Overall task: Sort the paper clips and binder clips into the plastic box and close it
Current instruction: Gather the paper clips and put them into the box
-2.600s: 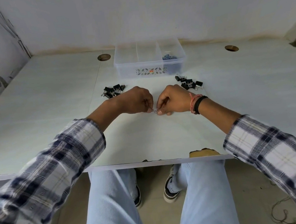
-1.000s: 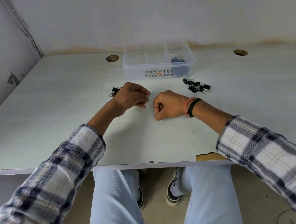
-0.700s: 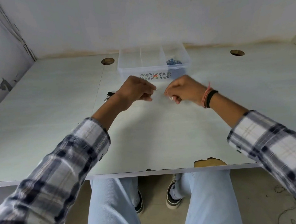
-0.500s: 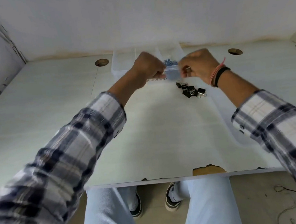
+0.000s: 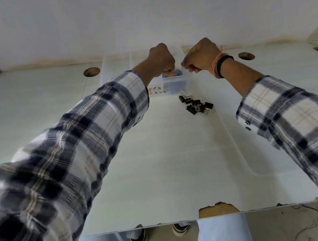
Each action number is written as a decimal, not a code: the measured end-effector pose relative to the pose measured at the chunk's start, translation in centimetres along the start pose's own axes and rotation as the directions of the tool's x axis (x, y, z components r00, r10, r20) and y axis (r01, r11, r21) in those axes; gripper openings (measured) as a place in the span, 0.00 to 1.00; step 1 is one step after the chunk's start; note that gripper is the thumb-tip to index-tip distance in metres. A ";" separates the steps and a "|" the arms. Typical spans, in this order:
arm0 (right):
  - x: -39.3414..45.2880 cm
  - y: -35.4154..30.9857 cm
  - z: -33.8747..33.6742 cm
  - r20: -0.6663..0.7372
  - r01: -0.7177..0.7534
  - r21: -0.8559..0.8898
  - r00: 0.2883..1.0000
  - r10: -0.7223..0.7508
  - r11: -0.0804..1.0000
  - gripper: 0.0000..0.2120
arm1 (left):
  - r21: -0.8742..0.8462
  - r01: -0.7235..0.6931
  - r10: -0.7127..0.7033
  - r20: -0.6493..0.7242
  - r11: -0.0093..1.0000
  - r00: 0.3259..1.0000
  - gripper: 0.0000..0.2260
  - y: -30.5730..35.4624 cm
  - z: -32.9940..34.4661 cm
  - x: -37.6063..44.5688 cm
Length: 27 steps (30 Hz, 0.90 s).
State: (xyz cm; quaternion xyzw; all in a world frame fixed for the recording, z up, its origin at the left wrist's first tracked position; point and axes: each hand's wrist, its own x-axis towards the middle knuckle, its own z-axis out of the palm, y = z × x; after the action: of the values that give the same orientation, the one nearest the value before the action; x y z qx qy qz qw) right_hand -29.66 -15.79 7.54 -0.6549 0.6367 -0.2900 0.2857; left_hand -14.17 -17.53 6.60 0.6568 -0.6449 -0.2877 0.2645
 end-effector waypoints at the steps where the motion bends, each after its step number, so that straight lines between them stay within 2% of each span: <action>1: 0.1 -0.1 -0.1 0.002 -0.008 0.011 1.000 0.008 1.000 0.11 | 0.000 0.023 -0.023 0.001 1.000 1.000 0.06 0.1 0.1 0.0; 4: 0.0 -0.4 -0.3 0.018 -0.024 0.046 1.000 0.024 0.999 0.10 | -0.062 0.032 -0.031 0.020 0.998 0.999 0.04 0.8 -0.4 -0.6; 8: -0.5 -0.5 -0.5 0.017 -0.026 0.080 1.000 0.025 0.996 0.09 | -0.097 0.043 -0.039 0.038 0.994 0.999 0.09 1.2 -1.4 -1.8; 14: -2.6 -0.4 -0.7 -0.044 0.020 0.122 0.999 -0.014 0.992 0.06 | -0.169 0.015 -0.012 0.022 0.985 1.000 0.04 1.7 -3.0 -5.3; 16: -4.2 -0.4 -0.5 -0.013 0.026 0.157 1.000 -0.025 0.987 0.07 | -0.145 0.002 -0.001 0.001 0.989 1.000 0.04 1.5 -3.4 -6.9; 19: -7.0 -0.4 0.5 0.064 0.031 0.189 0.997 -0.044 0.981 0.05 | -0.144 0.017 -0.018 -0.002 0.989 1.000 0.10 0.4 -3.9 -9.6; 21: -8.8 -0.4 1.5 0.109 0.028 0.204 0.993 -0.051 0.979 0.04 | -0.190 0.027 -0.024 0.016 0.981 1.000 0.03 -0.7 -4.2 -11.7; 24: -10.9 -0.7 3.2 0.158 0.027 0.226 0.985 -0.064 0.974 0.07 | -0.251 0.053 -0.055 0.002 0.966 0.999 0.10 -2.7 -4.7 -14.8; 27: -12.3 -0.9 4.5 0.199 0.024 0.221 0.978 -0.069 0.975 0.07 | -0.275 0.064 -0.062 0.016 0.959 0.998 0.08 -4.9 -5.2 -17.6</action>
State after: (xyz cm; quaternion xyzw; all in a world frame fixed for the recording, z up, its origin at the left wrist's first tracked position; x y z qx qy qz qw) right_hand -25.99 -3.47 4.95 -0.6609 0.5526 -0.2955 0.4130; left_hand -7.08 0.08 7.38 0.6327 -0.5784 -0.3851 0.3418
